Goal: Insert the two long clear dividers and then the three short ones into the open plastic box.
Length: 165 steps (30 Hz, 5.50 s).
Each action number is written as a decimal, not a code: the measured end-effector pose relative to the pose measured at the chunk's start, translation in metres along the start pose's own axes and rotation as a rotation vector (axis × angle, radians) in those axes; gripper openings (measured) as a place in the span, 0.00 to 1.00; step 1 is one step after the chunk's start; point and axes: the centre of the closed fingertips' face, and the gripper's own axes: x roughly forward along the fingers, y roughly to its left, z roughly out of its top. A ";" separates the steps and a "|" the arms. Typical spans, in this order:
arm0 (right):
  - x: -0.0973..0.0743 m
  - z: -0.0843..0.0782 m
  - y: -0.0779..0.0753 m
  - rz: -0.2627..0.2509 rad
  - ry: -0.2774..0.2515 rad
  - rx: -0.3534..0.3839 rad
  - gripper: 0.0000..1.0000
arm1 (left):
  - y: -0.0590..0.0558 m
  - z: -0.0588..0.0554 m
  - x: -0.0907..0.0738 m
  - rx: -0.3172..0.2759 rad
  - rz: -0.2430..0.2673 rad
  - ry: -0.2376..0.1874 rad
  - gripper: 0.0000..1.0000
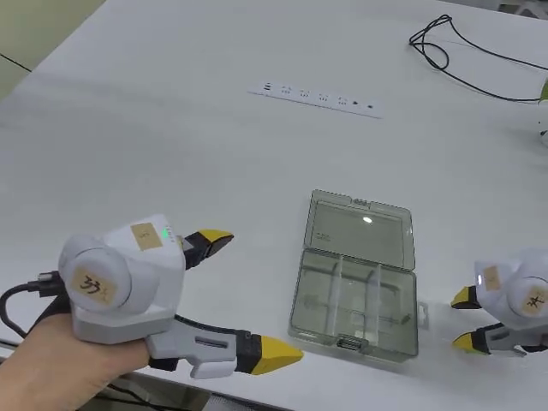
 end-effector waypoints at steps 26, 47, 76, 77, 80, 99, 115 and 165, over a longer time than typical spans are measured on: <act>-0.111 0.094 0.009 -0.255 -0.216 -0.011 0.33 | -0.022 0.048 0.018 -0.072 -0.071 -0.049 0.91; -0.150 0.148 0.033 -0.359 -0.238 -0.109 0.33 | -0.068 0.093 0.050 -0.429 -0.276 -0.074 0.65; -0.159 0.176 0.045 -0.366 -0.236 -0.172 0.33 | -0.096 0.086 0.068 -0.570 -0.384 -0.042 0.06; -0.159 0.176 0.045 -0.366 -0.234 -0.173 0.33 | -0.096 0.086 0.067 -0.570 -0.387 -0.042 0.03; -0.159 0.176 0.045 -0.364 -0.236 -0.171 0.33 | -0.096 0.085 0.068 -0.565 -0.387 -0.040 0.00; -0.168 0.184 0.040 -0.343 -0.315 -0.090 0.35 | -0.090 0.080 0.067 -0.548 -0.371 -0.050 0.00; -0.193 0.195 0.049 0.087 -0.580 0.072 0.22 | -0.101 0.080 0.041 -0.082 -0.465 -0.132 0.00; -0.178 0.214 0.085 0.300 -0.503 -0.040 0.02 | -0.106 0.064 0.019 0.084 -0.452 -0.153 0.06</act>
